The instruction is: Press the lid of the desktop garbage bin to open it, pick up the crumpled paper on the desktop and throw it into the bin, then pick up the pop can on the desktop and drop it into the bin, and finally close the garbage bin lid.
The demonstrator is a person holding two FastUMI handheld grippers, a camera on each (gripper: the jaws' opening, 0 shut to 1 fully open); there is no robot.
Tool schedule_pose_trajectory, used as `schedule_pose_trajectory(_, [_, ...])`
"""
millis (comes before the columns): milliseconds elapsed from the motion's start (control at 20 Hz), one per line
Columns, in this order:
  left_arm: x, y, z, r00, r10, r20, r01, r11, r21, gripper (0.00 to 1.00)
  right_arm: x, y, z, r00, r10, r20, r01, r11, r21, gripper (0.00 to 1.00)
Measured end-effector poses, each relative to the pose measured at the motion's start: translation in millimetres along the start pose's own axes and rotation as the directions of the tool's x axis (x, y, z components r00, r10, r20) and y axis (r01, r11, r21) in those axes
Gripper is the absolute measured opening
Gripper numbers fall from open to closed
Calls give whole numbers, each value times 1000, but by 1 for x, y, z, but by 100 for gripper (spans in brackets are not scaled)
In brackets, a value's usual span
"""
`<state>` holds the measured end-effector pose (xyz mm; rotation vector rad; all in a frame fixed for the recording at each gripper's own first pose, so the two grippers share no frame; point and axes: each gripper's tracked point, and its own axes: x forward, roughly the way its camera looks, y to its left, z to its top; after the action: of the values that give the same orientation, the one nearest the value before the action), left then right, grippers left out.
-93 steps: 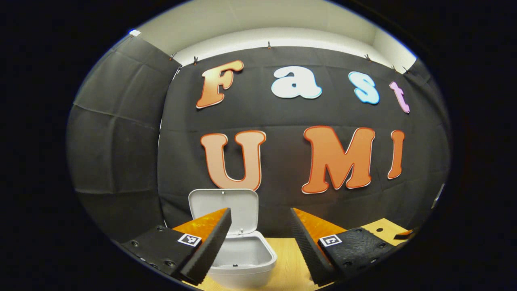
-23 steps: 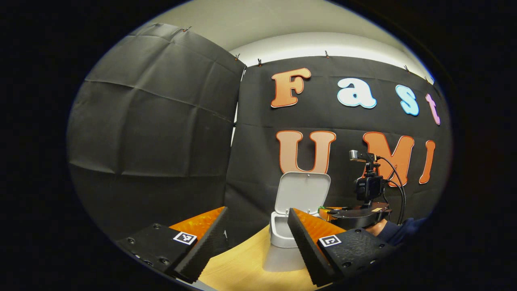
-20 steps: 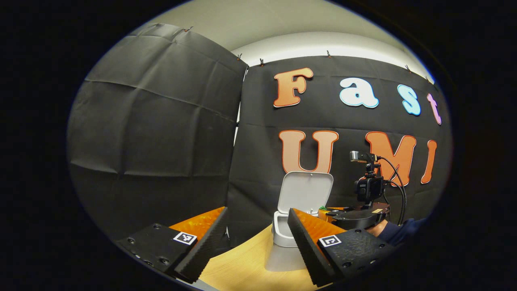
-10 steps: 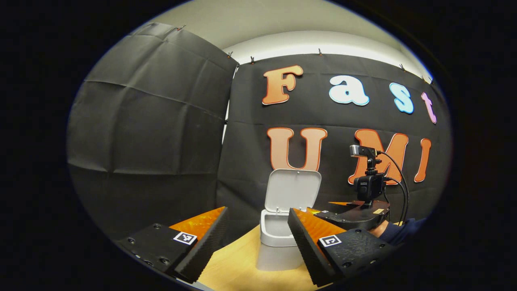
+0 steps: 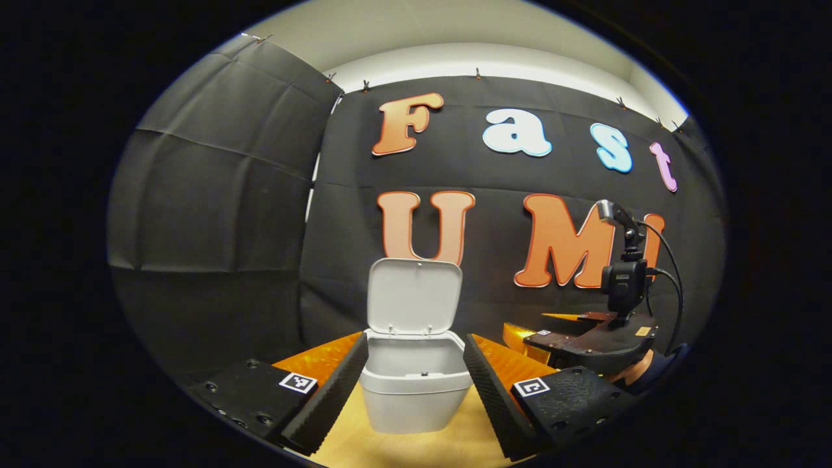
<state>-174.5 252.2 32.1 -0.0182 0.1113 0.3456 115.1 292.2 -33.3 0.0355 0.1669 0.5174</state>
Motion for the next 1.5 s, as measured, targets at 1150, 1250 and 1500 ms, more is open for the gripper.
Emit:
schedule_pose_trajectory(1150, [58, -234, -255, 810, -453, -372, 481, 877, -22, 98, -217, -213, -32, 863, -502, -55, 503, 864, 10, 94])
schedule_pose_trajectory(1250, [64, -243, -295, 784, -442, -436, 483, 875, -19, 98, -222, -219, -35, 852, -518, -74, 520, 854, 5, 94])
schedule_pose_trajectory(1500, [84, -252, -366, 732, -409, -545, 481, 876, -11, 98, -235, -234, -33, 822, -564, -83, 564, 825, -22, 94])
